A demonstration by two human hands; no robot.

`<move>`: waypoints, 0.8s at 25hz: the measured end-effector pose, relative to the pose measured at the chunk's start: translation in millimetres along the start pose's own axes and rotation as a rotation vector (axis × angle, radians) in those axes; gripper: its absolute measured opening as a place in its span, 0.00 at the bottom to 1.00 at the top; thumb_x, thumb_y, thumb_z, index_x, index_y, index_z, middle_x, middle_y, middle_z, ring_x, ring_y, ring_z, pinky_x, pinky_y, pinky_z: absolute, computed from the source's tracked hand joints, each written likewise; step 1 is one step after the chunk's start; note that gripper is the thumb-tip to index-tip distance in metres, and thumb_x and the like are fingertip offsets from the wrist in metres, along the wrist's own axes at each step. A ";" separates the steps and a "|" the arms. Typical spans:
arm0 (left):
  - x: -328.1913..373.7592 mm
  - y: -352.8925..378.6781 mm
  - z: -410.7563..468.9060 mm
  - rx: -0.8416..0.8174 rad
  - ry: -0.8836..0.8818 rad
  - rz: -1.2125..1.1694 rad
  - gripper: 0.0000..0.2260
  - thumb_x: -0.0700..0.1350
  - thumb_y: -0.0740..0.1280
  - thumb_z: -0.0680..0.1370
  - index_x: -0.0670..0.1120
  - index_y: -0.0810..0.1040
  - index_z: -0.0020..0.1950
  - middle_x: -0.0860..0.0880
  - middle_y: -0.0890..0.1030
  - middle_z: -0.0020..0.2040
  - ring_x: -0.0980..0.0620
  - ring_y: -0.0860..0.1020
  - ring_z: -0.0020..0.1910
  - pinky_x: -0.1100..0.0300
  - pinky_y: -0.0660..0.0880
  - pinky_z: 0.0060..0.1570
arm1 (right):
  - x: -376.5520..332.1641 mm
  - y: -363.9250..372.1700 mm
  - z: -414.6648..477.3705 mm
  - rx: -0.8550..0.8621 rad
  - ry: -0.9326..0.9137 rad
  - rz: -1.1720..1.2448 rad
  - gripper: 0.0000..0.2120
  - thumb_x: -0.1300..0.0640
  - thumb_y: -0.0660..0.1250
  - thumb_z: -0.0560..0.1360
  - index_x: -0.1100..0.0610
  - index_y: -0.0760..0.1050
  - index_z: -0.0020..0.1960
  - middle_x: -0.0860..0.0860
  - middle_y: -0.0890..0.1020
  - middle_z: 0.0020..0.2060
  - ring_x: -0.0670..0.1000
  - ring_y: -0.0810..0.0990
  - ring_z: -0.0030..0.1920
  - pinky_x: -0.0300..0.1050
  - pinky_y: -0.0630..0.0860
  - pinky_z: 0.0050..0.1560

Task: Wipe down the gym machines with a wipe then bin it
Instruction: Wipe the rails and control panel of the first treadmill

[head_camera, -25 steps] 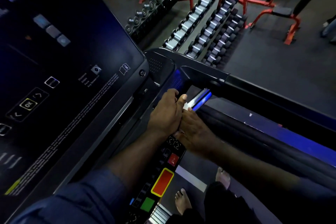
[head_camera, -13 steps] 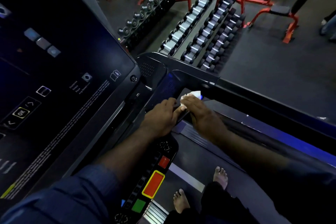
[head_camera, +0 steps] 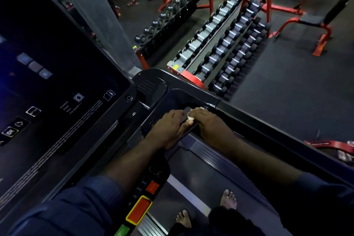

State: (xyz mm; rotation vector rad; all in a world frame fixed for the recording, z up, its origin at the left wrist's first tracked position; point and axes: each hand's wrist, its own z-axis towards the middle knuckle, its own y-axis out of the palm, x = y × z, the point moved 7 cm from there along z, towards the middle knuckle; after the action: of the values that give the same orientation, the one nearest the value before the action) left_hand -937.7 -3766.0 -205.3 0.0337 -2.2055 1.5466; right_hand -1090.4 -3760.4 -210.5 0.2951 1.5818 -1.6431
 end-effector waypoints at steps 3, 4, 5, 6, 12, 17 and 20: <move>6.0 -2.4 3.3 0.065 -0.026 -0.064 0.26 0.67 0.51 0.84 0.49 0.73 0.68 0.48 0.76 0.63 0.47 0.74 0.60 0.47 0.73 0.63 | -12.6 5.5 -7.6 -0.042 -0.146 0.032 0.18 0.66 0.63 0.77 0.62 0.78 0.67 0.56 0.81 0.65 0.55 0.77 0.68 0.51 0.70 0.74; 5.5 -1.5 4.6 0.071 -0.032 -0.061 0.26 0.67 0.51 0.84 0.49 0.73 0.67 0.49 0.76 0.62 0.48 0.74 0.60 0.48 0.73 0.63 | -6.4 3.2 -7.4 -0.050 -0.162 0.039 0.18 0.63 0.62 0.79 0.62 0.78 0.68 0.55 0.81 0.65 0.54 0.77 0.69 0.50 0.69 0.75; 3.4 -0.6 5.0 0.066 -0.046 -0.053 0.26 0.68 0.51 0.84 0.49 0.73 0.67 0.49 0.76 0.62 0.48 0.74 0.61 0.49 0.73 0.63 | 2.8 -1.5 -3.8 -0.041 -0.137 0.031 0.20 0.58 0.62 0.79 0.61 0.77 0.68 0.55 0.80 0.66 0.53 0.76 0.69 0.50 0.69 0.75; 0.3 0.5 4.9 0.069 -0.066 -0.056 0.26 0.67 0.51 0.84 0.49 0.74 0.67 0.49 0.76 0.62 0.49 0.74 0.61 0.50 0.73 0.64 | 10.1 -4.4 -1.1 -0.030 -0.102 -0.004 0.22 0.54 0.60 0.78 0.60 0.77 0.69 0.55 0.80 0.67 0.54 0.76 0.70 0.51 0.68 0.75; -6.6 -4.6 -1.7 0.164 -0.119 -0.146 0.24 0.61 0.56 0.85 0.45 0.72 0.72 0.47 0.74 0.67 0.49 0.72 0.67 0.53 0.69 0.69 | -2.7 13.8 -5.4 -0.125 -0.284 0.061 0.22 0.70 0.67 0.77 0.61 0.77 0.70 0.56 0.79 0.69 0.53 0.74 0.73 0.47 0.67 0.76; 8.9 -21.3 15.9 0.265 -0.006 -0.178 0.25 0.64 0.54 0.84 0.47 0.74 0.68 0.49 0.75 0.64 0.51 0.73 0.63 0.55 0.70 0.66 | 2.2 -13.4 -7.4 -0.042 -0.209 0.084 0.21 0.68 0.63 0.77 0.57 0.80 0.68 0.52 0.82 0.66 0.50 0.78 0.69 0.47 0.73 0.72; 25.2 -34.8 49.7 0.305 0.153 -0.154 0.18 0.59 0.58 0.85 0.47 0.77 0.62 0.50 0.77 0.59 0.50 0.74 0.58 0.53 0.72 0.63 | 24.6 -65.6 -11.7 0.168 0.094 0.119 0.14 0.59 0.65 0.83 0.52 0.81 0.66 0.46 0.85 0.58 0.38 0.81 0.53 0.35 0.76 0.58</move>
State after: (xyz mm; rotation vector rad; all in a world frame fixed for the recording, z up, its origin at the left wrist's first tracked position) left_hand -968.0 -3817.9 -178.7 0.1684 -1.7915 1.7218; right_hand -1154.9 -3767.2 -181.6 0.5517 1.4672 -1.6921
